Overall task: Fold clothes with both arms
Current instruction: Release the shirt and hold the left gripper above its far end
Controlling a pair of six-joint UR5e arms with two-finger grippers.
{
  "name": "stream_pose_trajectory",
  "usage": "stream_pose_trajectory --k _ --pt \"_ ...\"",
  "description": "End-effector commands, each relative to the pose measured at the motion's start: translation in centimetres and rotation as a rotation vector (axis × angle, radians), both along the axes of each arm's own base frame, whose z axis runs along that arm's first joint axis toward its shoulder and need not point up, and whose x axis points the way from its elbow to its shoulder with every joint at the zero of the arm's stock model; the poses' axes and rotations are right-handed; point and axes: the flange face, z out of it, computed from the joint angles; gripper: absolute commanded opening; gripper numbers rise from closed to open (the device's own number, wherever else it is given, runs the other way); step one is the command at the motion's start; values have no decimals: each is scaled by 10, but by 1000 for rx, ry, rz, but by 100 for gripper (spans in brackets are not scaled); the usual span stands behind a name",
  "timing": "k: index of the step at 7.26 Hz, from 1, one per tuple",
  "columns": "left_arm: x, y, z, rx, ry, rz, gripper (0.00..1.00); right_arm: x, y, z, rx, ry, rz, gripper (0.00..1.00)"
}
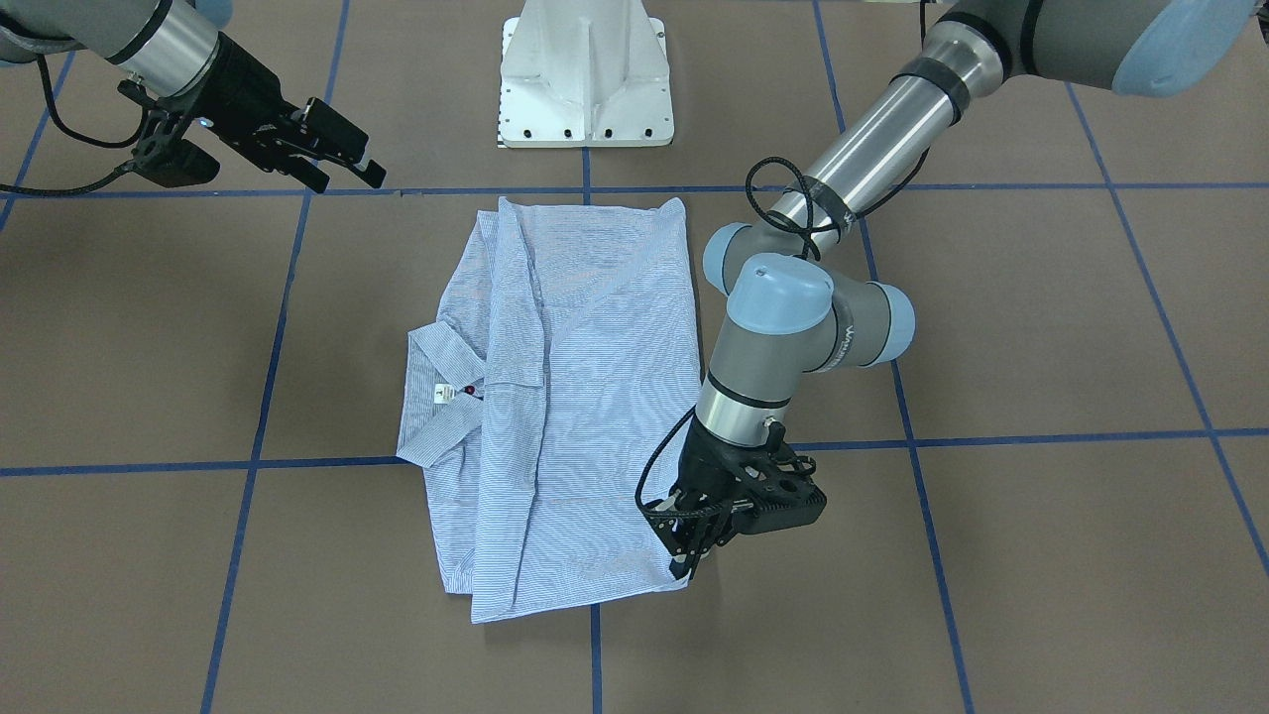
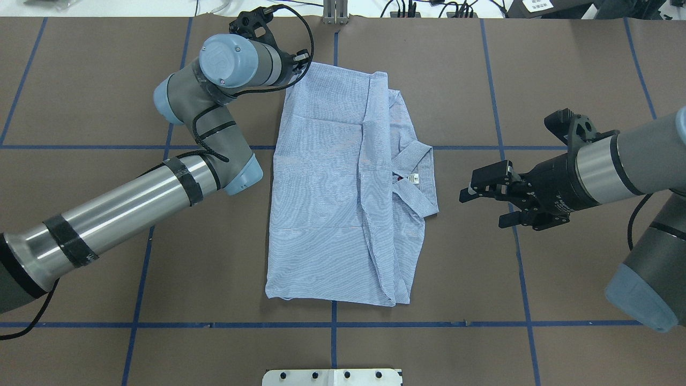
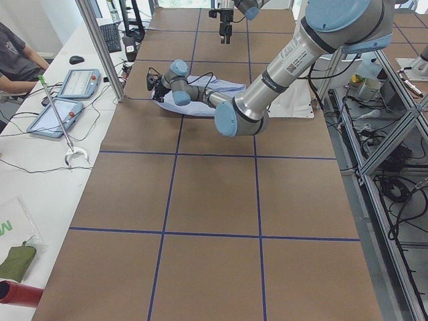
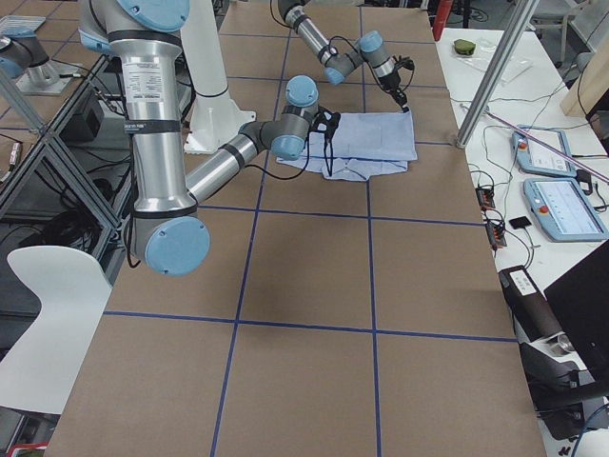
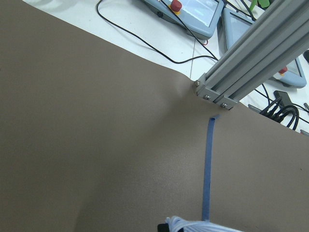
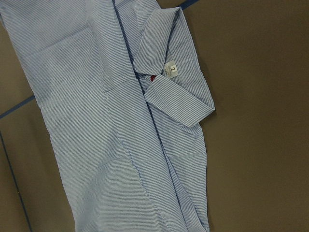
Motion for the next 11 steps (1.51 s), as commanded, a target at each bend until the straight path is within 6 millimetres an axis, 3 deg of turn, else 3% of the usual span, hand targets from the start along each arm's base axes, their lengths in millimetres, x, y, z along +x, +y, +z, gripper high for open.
stream_pose_trajectory --k 1,5,6,7,8,9,11 --pt "-2 -2 3 -1 -4 -5 0 -2 0 1 1 5 5 100" --pt "-6 -5 2 -3 -1 -13 0 -5 1 2 2 6 3 100" --pt "-6 -4 5 -6 -3 -11 99 -7 0 3 8 11 2 100" --pt "-13 2 -13 14 29 -7 100 -11 -1 5 23 27 37 100" --pt "-30 17 -18 36 62 12 100 -17 -1 8 46 42 45 100" --pt "-45 35 -6 20 92 96 100 -21 0 11 86 51 30 100" --pt "-92 70 23 4 82 119 100 -42 -4 13 152 84 32 100"
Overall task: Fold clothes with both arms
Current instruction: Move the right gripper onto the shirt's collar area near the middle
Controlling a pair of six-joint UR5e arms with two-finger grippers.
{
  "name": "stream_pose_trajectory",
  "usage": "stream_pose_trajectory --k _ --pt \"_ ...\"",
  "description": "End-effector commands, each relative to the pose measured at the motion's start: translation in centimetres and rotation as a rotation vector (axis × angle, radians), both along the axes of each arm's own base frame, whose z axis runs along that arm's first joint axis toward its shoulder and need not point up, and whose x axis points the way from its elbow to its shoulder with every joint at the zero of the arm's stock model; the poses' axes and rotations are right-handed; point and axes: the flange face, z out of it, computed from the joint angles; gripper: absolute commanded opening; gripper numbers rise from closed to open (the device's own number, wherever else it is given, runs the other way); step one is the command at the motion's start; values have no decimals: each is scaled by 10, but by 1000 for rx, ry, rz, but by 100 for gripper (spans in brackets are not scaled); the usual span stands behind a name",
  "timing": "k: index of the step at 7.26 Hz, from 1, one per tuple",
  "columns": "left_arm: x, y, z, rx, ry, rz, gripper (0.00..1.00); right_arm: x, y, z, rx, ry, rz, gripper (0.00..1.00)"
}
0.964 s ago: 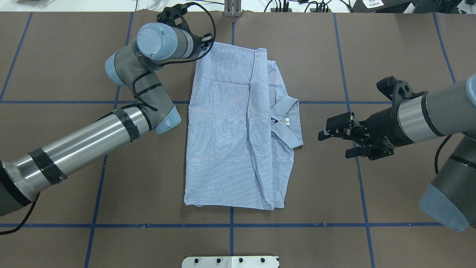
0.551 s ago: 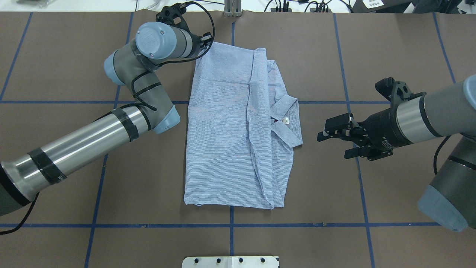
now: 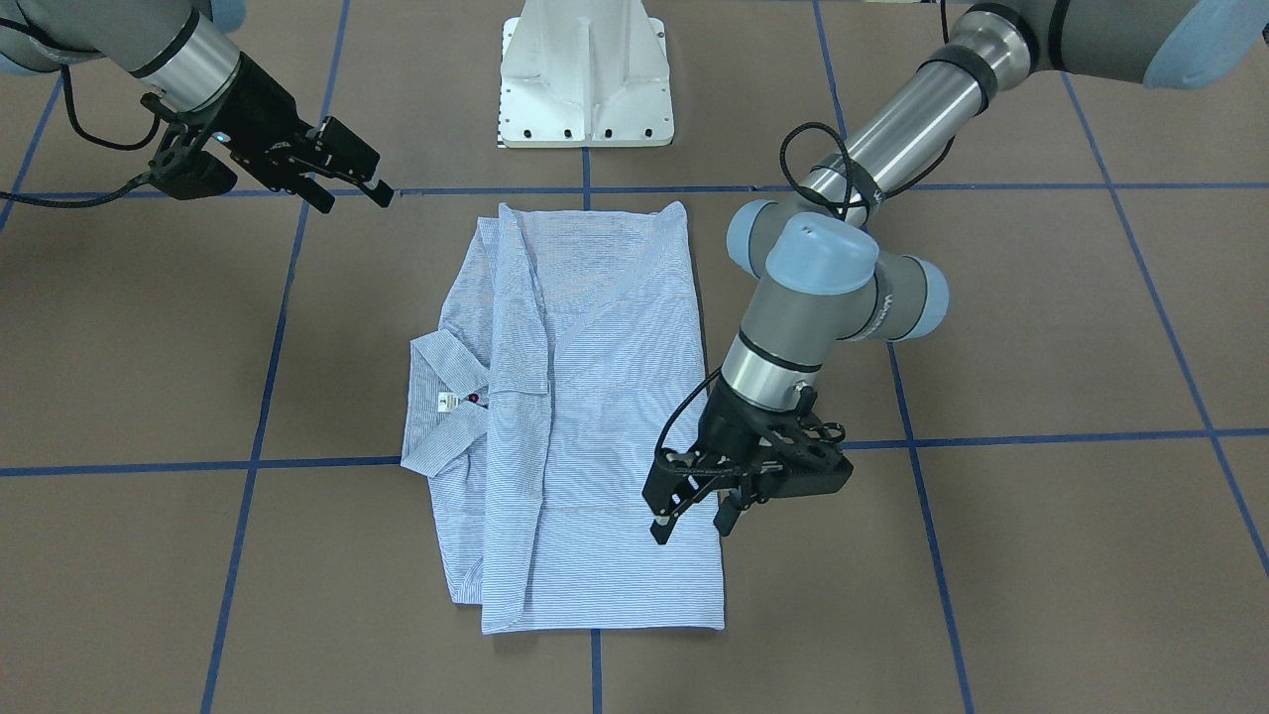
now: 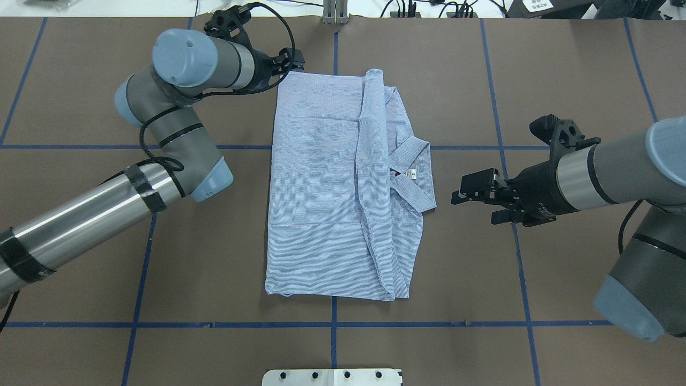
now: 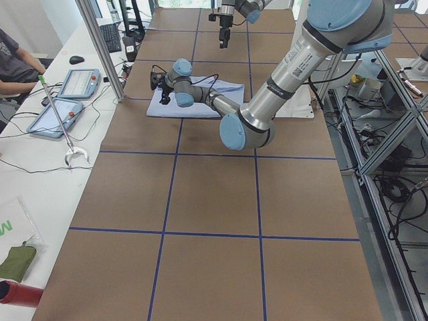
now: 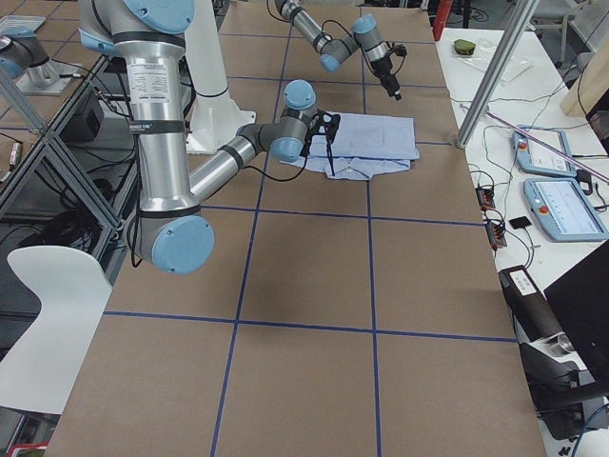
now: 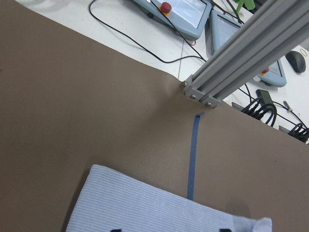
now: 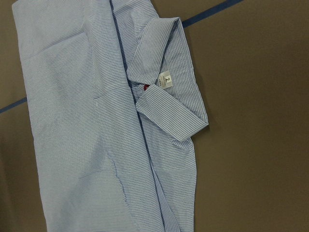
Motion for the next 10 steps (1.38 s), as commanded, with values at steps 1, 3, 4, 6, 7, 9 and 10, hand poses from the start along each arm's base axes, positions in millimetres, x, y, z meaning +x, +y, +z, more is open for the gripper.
stream_pose_trajectory --k 1,3,4,6,7,9,10 --pt "-45 42 16 -22 -8 40 100 -32 -8 -11 52 66 0 100" --pt "-82 81 10 -55 -30 60 100 -64 -28 -53 121 212 -50 100" --pt "-101 103 9 -69 -31 83 100 -80 -37 -69 162 303 -36 100" --pt "-124 126 9 -44 -61 102 100 -128 -62 -72 185 403 1 100" --pt "-124 127 9 -45 -62 104 100 -135 -70 -70 184 411 0 100" --pt "-124 127 9 -47 -61 103 100 -176 -78 -67 249 479 -36 100" --pt "-125 128 10 -49 -61 103 100 -204 -87 -65 299 542 -37 100"
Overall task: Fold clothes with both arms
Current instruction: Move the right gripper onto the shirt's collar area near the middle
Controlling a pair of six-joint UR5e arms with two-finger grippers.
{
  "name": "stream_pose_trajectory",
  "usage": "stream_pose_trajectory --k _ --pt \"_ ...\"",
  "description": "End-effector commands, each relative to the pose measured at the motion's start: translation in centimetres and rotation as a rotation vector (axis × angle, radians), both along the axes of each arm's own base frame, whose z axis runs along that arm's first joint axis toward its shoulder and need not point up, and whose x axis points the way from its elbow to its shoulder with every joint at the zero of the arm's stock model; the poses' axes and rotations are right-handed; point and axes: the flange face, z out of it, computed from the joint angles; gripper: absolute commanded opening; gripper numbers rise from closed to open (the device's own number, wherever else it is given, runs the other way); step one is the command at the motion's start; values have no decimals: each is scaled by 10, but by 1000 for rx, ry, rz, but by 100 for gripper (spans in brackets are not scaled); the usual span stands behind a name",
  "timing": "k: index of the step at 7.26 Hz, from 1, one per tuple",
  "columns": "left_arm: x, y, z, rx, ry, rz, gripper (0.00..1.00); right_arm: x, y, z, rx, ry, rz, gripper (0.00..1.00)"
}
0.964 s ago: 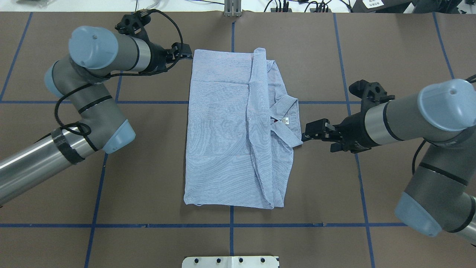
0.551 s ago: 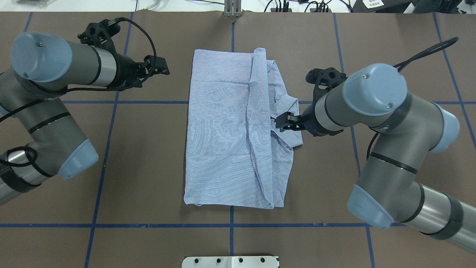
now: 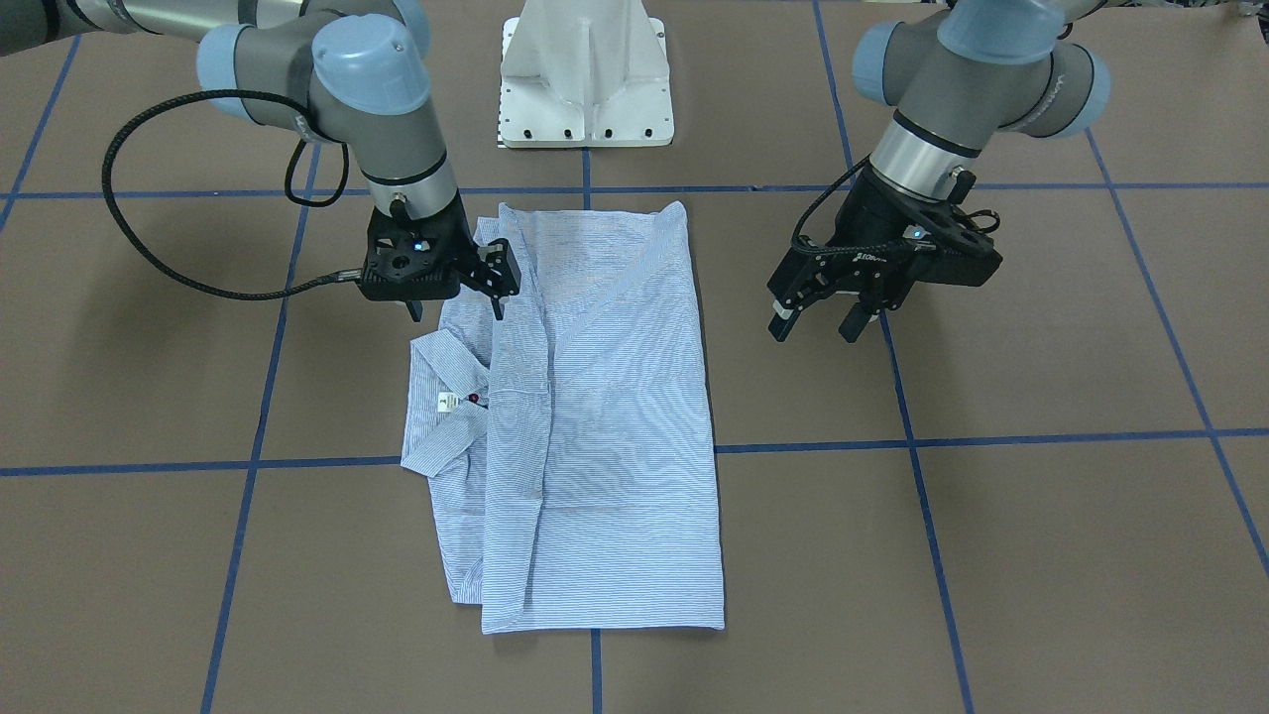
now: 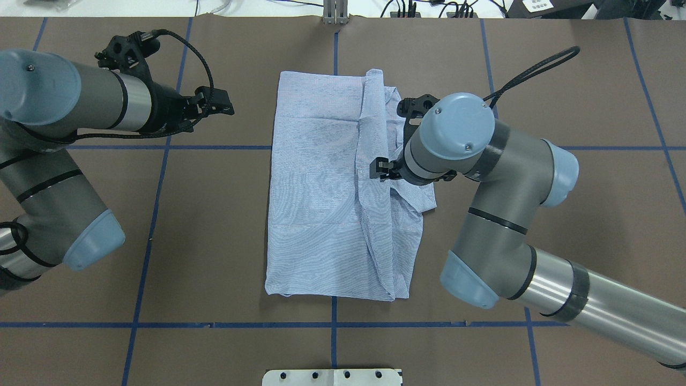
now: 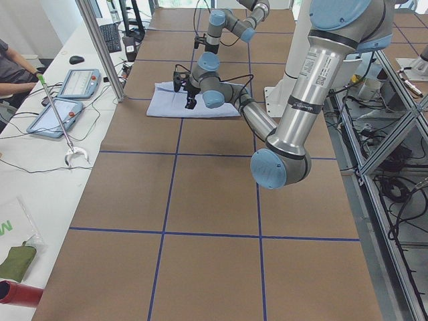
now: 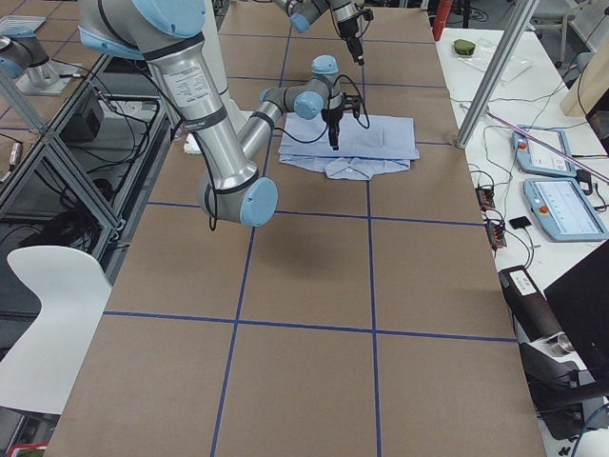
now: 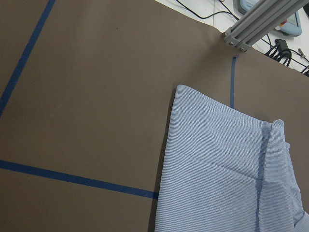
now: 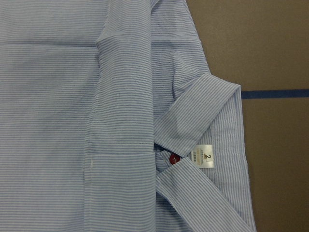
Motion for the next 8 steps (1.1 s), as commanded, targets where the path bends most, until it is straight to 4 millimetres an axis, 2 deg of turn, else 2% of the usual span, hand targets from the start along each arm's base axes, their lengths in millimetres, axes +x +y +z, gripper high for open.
stream_pose_trajectory --k 1,2,3,4,5,8 --pt "-1 1 4 -5 -4 0 100 -48 -14 3 72 100 -47 100" --pt "-1 1 4 -5 -4 0 100 -55 -19 6 96 124 -81 100" --pt "-1 1 5 -9 -5 -1 100 -61 -22 0 97 126 -86 100" --pt "-1 1 5 -8 -4 -1 100 -83 -29 -6 91 146 -90 100" --pt "0 1 5 -9 -5 0 100 -94 -35 -11 84 165 -89 100" --pt "3 5 2 -24 9 1 100 -108 -30 4 74 223 -98 100"
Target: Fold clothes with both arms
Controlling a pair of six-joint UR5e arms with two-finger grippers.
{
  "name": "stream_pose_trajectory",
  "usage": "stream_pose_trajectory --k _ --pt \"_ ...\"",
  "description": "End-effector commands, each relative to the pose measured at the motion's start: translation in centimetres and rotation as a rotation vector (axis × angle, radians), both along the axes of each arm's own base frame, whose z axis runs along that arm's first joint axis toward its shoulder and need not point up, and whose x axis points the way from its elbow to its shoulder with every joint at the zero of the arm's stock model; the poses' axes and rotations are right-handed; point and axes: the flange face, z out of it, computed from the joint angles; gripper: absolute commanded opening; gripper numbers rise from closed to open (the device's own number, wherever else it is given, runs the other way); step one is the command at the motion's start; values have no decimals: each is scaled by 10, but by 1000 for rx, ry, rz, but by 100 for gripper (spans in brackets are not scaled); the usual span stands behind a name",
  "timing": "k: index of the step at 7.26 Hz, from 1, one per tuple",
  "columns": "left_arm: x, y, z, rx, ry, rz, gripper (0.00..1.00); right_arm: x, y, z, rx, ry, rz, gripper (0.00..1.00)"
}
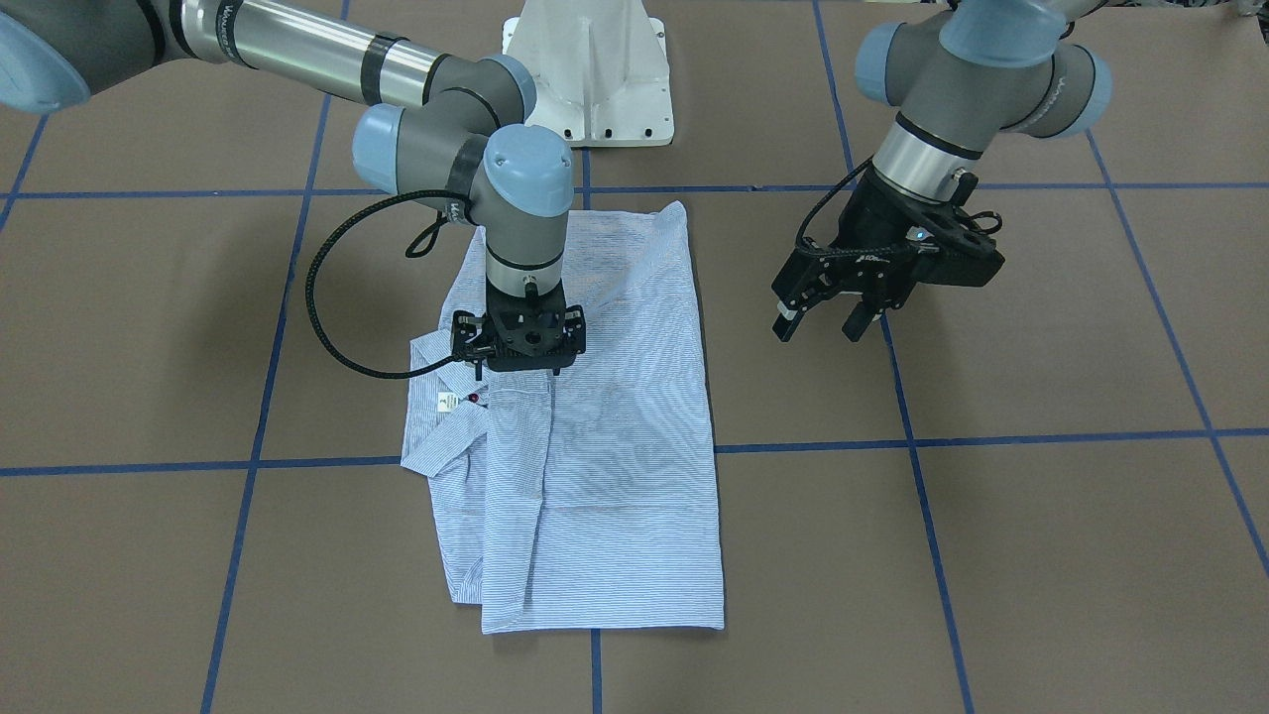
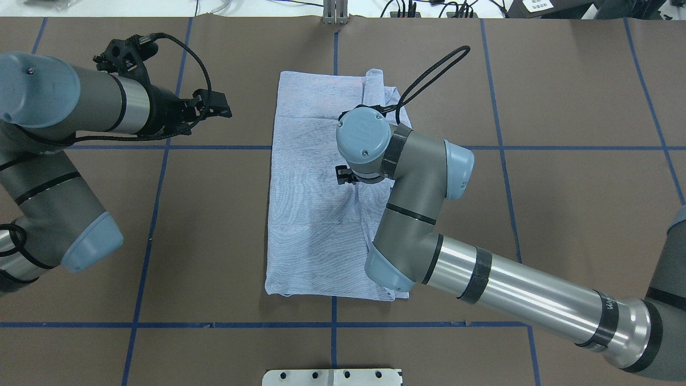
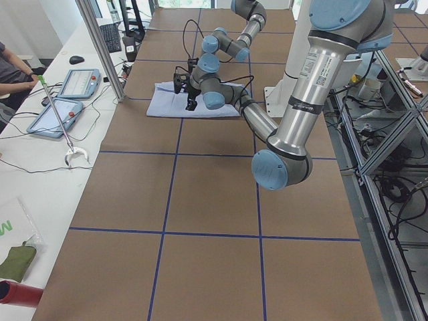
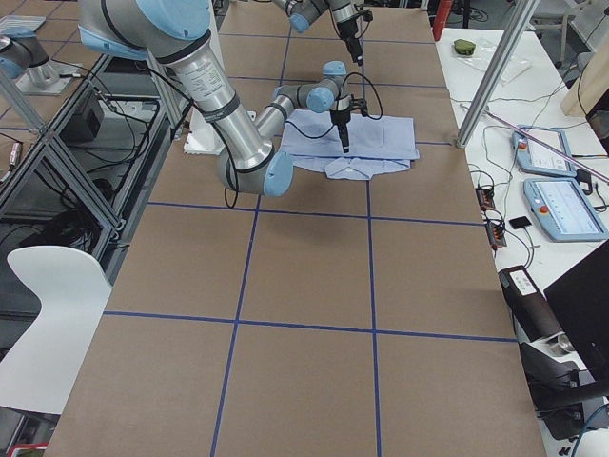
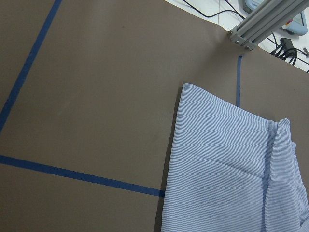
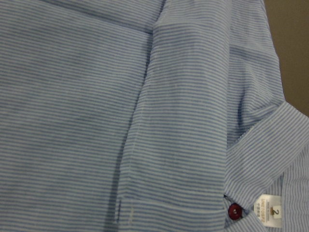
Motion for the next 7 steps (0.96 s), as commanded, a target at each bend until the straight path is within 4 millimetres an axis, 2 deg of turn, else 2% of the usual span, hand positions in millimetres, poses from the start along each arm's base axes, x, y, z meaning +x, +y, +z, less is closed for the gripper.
stream_pose_trajectory --k 1,4,5,7 --pt "3 3 -3 -11 12 2 100 -5 1 9 -11 48 -11 100" --pt "7 5 -5 -18 25 2 100 -2 -1 12 -11 82 -30 100" --pt "9 7 -7 -17 29 4 100 5 -4 13 -5 112 -53 100" --pt "18 13 -10 -31 42 15 100 26 -14 32 -2 141 -61 100"
